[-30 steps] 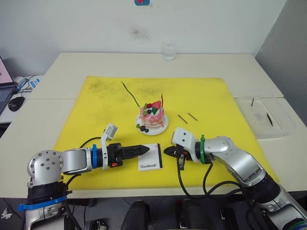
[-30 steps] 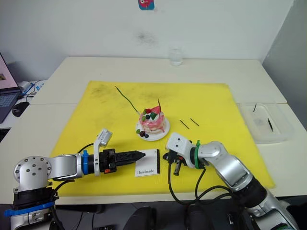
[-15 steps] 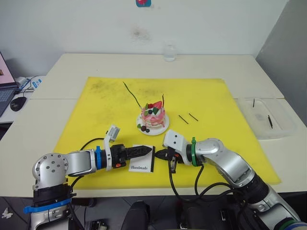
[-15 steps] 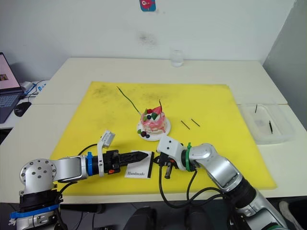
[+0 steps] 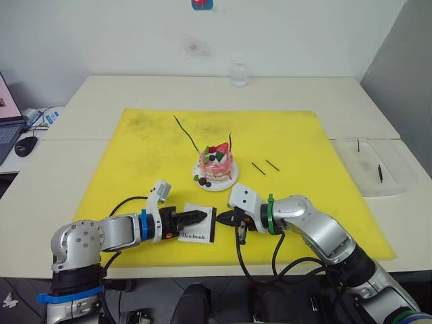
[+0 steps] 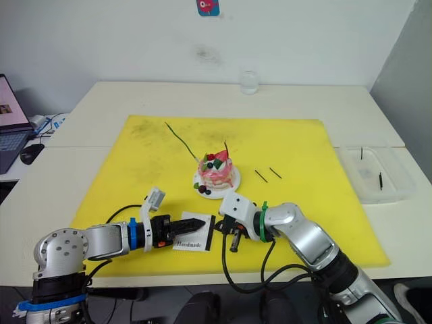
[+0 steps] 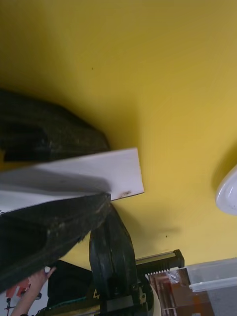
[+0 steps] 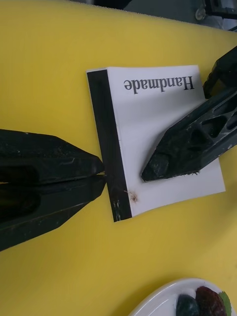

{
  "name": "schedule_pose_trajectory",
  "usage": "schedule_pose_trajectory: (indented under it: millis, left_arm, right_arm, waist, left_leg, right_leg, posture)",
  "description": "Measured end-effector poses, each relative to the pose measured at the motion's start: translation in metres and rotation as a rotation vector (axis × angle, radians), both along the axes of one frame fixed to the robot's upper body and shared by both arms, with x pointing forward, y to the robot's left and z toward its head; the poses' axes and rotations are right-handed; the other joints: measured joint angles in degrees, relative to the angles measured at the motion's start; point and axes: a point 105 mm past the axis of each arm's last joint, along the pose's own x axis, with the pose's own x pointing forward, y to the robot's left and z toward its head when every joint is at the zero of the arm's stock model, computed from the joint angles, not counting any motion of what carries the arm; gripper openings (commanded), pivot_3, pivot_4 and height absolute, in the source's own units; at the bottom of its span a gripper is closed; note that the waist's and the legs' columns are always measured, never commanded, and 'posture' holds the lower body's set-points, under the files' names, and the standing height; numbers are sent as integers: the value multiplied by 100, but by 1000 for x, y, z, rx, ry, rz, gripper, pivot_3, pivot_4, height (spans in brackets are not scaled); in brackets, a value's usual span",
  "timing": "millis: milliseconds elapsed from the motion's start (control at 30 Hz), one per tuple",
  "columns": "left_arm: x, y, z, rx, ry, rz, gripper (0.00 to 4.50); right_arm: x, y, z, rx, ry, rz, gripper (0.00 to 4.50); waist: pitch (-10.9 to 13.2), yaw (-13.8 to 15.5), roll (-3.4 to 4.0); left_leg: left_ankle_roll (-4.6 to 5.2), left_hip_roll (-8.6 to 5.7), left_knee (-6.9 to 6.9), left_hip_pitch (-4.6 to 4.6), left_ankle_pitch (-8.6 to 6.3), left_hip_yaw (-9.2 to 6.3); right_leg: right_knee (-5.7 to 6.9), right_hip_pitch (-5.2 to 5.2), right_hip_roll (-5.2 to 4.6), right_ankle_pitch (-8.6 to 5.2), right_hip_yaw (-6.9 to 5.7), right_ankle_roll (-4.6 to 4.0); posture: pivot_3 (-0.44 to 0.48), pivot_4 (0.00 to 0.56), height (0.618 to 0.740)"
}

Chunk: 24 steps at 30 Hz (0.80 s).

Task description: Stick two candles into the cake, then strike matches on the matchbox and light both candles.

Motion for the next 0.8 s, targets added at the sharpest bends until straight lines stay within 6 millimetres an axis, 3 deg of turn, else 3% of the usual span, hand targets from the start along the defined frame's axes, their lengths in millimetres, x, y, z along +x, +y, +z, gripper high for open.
schedule_pose_trajectory:
  millis: [67, 433, 800]
  left_arm:
    - [0, -2, 1, -2, -10, -8, 16]
    - [-1, -1, 0, -9, -18, -7, 16]
    - [-3, -4, 3, -45, -1, -28, 3159]
  right_arm:
    - [0, 0, -1, 0, 1, -3, 0]
    - [5, -2, -3, -15, -44, -9, 0]
    - [9, 3, -4, -27, -73, 3, 0]
  waist:
    - [0, 1, 0]
    - [0, -1, 0]
    - [-1, -28, 0]
  left_leg:
    - [0, 0, 0, 4, 0, -2]
    - [0, 2, -2, 9, 0, -5]
    - [0, 11, -8, 42, 0, -15]
  right_leg:
    - [-2, 6, 0, 0, -2, 0]
    - [-4, 12, 0, -1, -6, 0]
    - [0, 35, 8, -3, -13, -3]
  posture:
    - [0, 150, 740]
    - [0, 150, 740]
    - [0, 150, 740]
